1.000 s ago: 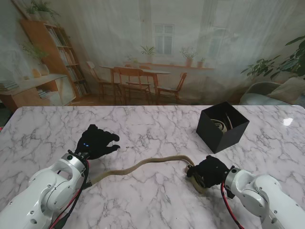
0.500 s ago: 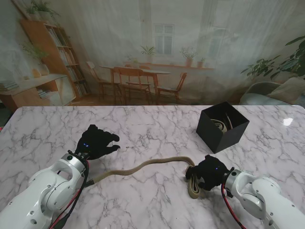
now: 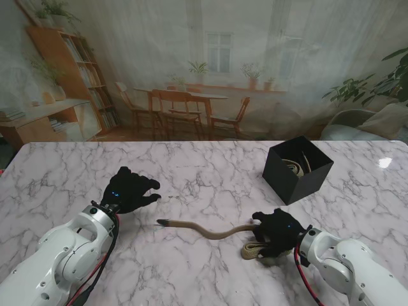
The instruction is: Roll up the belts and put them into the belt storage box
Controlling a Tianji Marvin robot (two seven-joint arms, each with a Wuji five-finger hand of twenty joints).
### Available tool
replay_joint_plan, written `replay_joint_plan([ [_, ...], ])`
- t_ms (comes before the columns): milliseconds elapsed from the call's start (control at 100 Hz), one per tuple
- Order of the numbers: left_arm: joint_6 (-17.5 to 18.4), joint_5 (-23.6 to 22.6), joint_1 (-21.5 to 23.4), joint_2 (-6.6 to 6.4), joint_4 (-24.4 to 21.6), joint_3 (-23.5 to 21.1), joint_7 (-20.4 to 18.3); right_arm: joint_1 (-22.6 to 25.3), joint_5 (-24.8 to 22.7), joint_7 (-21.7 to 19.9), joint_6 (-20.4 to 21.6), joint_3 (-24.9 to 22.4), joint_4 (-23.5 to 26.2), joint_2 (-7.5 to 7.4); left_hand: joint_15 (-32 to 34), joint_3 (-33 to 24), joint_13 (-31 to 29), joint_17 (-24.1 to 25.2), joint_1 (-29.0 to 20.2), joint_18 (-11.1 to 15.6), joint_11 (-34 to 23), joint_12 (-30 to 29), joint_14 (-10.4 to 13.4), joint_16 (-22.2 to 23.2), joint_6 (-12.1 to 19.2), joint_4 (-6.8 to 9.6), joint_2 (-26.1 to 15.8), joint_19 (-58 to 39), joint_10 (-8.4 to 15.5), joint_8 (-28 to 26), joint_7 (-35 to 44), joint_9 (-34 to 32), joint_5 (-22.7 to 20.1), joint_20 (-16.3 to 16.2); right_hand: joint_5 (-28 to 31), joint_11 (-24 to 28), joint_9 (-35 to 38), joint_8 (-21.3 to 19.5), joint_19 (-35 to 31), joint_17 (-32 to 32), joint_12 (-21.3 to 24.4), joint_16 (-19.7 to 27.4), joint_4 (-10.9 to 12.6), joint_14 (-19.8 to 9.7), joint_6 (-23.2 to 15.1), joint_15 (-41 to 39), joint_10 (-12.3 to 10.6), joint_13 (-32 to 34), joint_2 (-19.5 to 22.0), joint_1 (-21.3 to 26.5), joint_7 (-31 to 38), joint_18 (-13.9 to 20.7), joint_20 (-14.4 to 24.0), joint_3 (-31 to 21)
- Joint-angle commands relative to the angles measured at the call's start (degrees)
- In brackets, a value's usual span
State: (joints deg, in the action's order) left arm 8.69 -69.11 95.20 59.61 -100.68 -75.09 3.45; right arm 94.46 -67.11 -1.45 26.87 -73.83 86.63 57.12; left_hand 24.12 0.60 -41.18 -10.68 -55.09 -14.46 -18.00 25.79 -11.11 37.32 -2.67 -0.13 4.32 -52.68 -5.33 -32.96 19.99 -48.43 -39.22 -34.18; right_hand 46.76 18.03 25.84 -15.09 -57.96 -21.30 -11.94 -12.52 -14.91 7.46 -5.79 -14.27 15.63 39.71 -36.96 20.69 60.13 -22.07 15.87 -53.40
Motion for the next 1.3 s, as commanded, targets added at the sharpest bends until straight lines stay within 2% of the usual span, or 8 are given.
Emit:
replay_joint_plan([
  [0, 0.08, 0.09, 0.08, 0.08, -0.13, 0.11, -0.87, 0.04, 0.91, -0.26, -0.69, 0.40, -0.43, 0.24, -1.11, 0.66, 1.09, 1.15, 1.24, -2.30, 0.88, -0.39, -0.98, -0.32, -1.03, -1.28, -1.83, 1.73, -0.95, -0.02, -0.87, 1.23, -0.88, -0.50, 0.09, 0.92, 1.63, 2.32, -0.40, -0.44, -0.10, 1.24, -1.10, 1.01, -2.53, 0.31, -0.46, 0.03, 0.81, 3.88, 5.84, -2.05, -1.28, -3.34],
  [100, 0.07, 0.10, 0.07, 0.09, -0.12, 0.12, -0.83, -0.13, 1.33, 1.12, -1.29, 0.86, -1.09, 0.41, -1.12, 0.66, 1.12, 1.17, 1.23, -2.26, 0.90, -0.40, -1.00, -0.32, -0.97, -1.28, -1.80, 1.76, -0.94, 0.00, -0.90, 1.27, -0.86, -0.50, -1.83, 2.51, 12.09, 4.18, -1.66, -3.18, -0.66, 0.76, -1.68, -1.24, -2.40, -0.97, -6.80, 3.93, 0.03, 8.46, 7.75, -0.76, -1.40, -7.78],
  [230, 0.06, 0.10, 0.01, 0.08, -0.12, 0.19, -0.93, -0.26, 1.17, 3.44, -1.58, 1.16, -1.82, 0.57, -1.12, 0.63, 1.17, 1.17, 1.22, -2.27, 0.91, -0.40, -1.03, -0.32, -1.03, -1.26, -1.86, 1.75, -0.96, 0.00, -0.88, 1.29, -0.90, -0.50, -2.23, 5.57, 21.79, 4.88, -3.48, -6.47, -2.01, -0.71, -1.41, -3.98, -2.39, -3.11, -11.50, 9.98, 1.02, 12.08, 7.45, 0.91, -1.08, -7.60],
  [380, 0.15, 0.50, -0.48, 0.07, 0.25, 0.83, -1.16, -0.18, 0.04, 4.55, -1.34, 1.09, -1.98, 0.46, -1.36, 0.72, 1.67, 1.30, 1.53, -2.18, 1.30, -0.54, -1.07, -0.41, -1.17, -1.29, -2.20, 1.81, -1.29, 0.23, -1.27, 2.08, -0.32, -0.50, -2.21, 5.28, 21.03, 4.89, -3.37, -5.54, -2.05, -0.96, -1.30, -4.08, -3.26, -2.22, -11.70, 9.72, 1.05, 12.02, 7.35, 0.98, -1.17, -7.33],
  [610, 1.04, 4.52, -7.26, -0.19, 5.59, 7.99, -4.91, -0.81, -1.77, 6.55, -0.66, 2.08, -2.86, 0.18, -8.64, 1.15, 12.87, 4.12, 8.23, -1.23, 12.04, -8.51, -0.84, -5.40, -0.54, -1.04, -1.69, 7.75, -4.30, 7.39, -10.92, 24.27, 13.50, 1.78, -1.69, 5.02, 19.24, 4.83, -3.44, -4.03, -2.16, -1.33, -1.36, -4.11, -4.35, -1.30, -11.63, 8.67, 0.84, 11.04, 7.24, 1.16, -1.04, -7.73],
  [820, 1.53, 7.67, -13.81, -0.53, 9.70, 15.70, -9.38, -1.12, -2.26, 7.45, -0.55, 2.31, -3.03, 0.15, -11.45, 1.07, 16.76, 5.39, 12.49, 0.29, 16.95, -15.14, -0.28, -9.92, -0.51, -0.92, 3.60, 13.46, -5.28, 11.49, -16.59, 33.78, 21.64, 4.09, -1.24, 5.35, 18.45, 4.82, -3.44, -3.38, -2.42, -1.68, -1.49, -4.19, -4.13, -1.13, -11.60, 8.17, 0.75, 10.76, 7.34, 1.21, -0.94, -8.14],
  [990, 2.54, 8.82, -16.10, -1.10, 11.11, 18.88, -13.55, -0.83, -2.88, 8.46, -0.74, 2.17, -2.96, 0.13, -10.32, 0.33, 15.65, 4.60, 12.56, 0.34, 15.41, -15.04, -0.15, -9.61, -0.31, -0.68, 6.91, 12.61, -5.07, 13.43, -17.44, 32.39, 21.52, 3.15, -1.43, 5.38, 17.51, 4.83, -3.08, -2.37, -2.50, -1.82, -1.62, -3.85, -4.27, -0.94, -11.39, 7.31, 0.96, 10.31, 7.50, 0.54, -0.97, -8.26],
  [1290, 3.43, 9.22, -18.38, -1.93, 13.26, 22.14, -18.22, -0.55, -3.77, 9.30, -1.16, 2.16, -2.82, 0.05, -9.37, -0.24, 15.76, 4.66, 10.83, 0.51, 13.43, -13.47, -0.12, -8.56, -0.82, -0.51, 9.15, 11.10, -4.90, 11.83, -13.35, 32.10, 17.84, 1.84, -0.39, 6.07, 14.94, 5.25, -2.73, -0.96, -2.95, -1.86, -1.80, -3.31, -4.12, -0.71, -10.47, 5.29, 0.55, 9.40, 7.52, 0.32, -0.81, -8.82],
])
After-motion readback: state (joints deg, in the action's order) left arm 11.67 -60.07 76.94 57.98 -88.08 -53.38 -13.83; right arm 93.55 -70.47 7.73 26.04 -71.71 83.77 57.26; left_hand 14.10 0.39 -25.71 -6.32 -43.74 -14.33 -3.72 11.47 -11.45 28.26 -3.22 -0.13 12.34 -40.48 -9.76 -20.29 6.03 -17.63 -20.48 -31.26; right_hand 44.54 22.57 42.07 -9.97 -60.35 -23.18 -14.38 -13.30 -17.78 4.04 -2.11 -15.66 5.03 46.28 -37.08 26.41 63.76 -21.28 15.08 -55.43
